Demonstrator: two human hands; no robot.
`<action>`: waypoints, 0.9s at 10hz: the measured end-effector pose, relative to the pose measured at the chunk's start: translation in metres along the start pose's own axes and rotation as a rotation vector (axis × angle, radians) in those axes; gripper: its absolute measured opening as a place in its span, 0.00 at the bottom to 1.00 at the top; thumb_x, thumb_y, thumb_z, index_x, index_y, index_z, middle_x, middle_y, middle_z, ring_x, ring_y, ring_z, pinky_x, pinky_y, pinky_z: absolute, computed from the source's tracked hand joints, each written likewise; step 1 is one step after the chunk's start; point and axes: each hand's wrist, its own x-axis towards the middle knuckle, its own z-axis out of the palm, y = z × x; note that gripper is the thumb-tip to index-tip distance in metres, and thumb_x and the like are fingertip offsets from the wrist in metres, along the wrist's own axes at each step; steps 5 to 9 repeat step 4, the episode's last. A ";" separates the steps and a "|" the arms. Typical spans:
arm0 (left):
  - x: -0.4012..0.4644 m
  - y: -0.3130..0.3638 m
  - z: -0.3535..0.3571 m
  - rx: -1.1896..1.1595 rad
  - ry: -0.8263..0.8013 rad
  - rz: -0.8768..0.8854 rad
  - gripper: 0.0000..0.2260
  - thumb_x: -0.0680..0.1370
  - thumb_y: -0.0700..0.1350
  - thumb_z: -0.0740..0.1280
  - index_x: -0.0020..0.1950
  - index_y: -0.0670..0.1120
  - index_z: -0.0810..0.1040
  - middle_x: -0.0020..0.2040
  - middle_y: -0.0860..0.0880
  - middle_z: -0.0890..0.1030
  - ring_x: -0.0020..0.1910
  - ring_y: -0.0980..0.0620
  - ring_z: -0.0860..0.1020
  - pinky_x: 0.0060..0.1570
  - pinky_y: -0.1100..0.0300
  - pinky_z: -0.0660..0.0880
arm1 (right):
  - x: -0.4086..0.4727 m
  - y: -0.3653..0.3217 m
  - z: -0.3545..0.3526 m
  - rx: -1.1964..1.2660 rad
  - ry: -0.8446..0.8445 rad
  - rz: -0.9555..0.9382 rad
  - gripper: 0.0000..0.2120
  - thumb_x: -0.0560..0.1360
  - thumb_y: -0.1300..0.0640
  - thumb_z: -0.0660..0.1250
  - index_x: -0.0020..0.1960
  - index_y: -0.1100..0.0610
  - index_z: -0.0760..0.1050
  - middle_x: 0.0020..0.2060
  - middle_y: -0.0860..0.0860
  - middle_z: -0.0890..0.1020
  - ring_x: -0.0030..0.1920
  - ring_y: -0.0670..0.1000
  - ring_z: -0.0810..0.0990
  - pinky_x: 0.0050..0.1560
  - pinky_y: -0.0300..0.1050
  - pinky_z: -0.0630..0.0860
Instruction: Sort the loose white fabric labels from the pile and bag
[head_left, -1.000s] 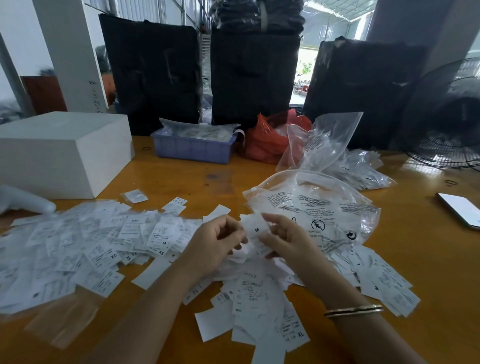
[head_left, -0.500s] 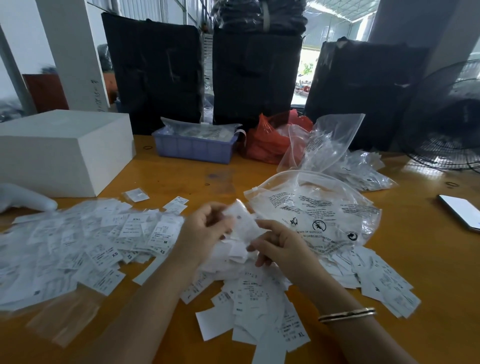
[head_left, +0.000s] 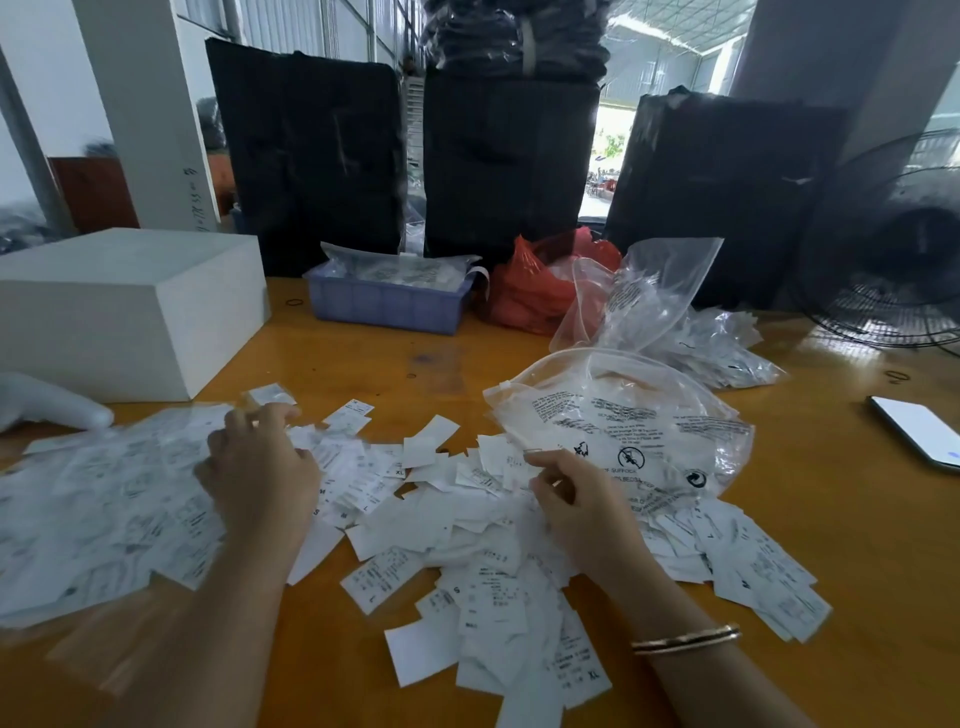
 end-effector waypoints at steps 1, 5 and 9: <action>-0.008 0.014 -0.006 -0.138 0.095 0.231 0.11 0.74 0.39 0.68 0.57 0.46 0.78 0.58 0.42 0.77 0.57 0.42 0.72 0.52 0.49 0.68 | 0.002 0.004 0.001 -0.215 0.049 -0.074 0.12 0.78 0.60 0.63 0.60 0.53 0.78 0.47 0.45 0.76 0.40 0.41 0.73 0.39 0.28 0.69; -0.060 0.050 0.014 -0.226 -0.536 0.819 0.15 0.80 0.55 0.60 0.65 0.57 0.72 0.65 0.59 0.71 0.64 0.60 0.66 0.63 0.63 0.61 | -0.002 0.006 0.012 -0.577 -0.169 -0.139 0.20 0.81 0.49 0.52 0.71 0.51 0.66 0.67 0.46 0.70 0.67 0.48 0.65 0.67 0.42 0.60; -0.060 0.050 0.014 -0.226 -0.536 0.819 0.15 0.80 0.55 0.60 0.65 0.57 0.72 0.65 0.59 0.71 0.64 0.60 0.66 0.63 0.63 0.61 | -0.002 0.006 0.012 -0.577 -0.169 -0.139 0.20 0.81 0.49 0.52 0.71 0.51 0.66 0.67 0.46 0.70 0.67 0.48 0.65 0.67 0.42 0.60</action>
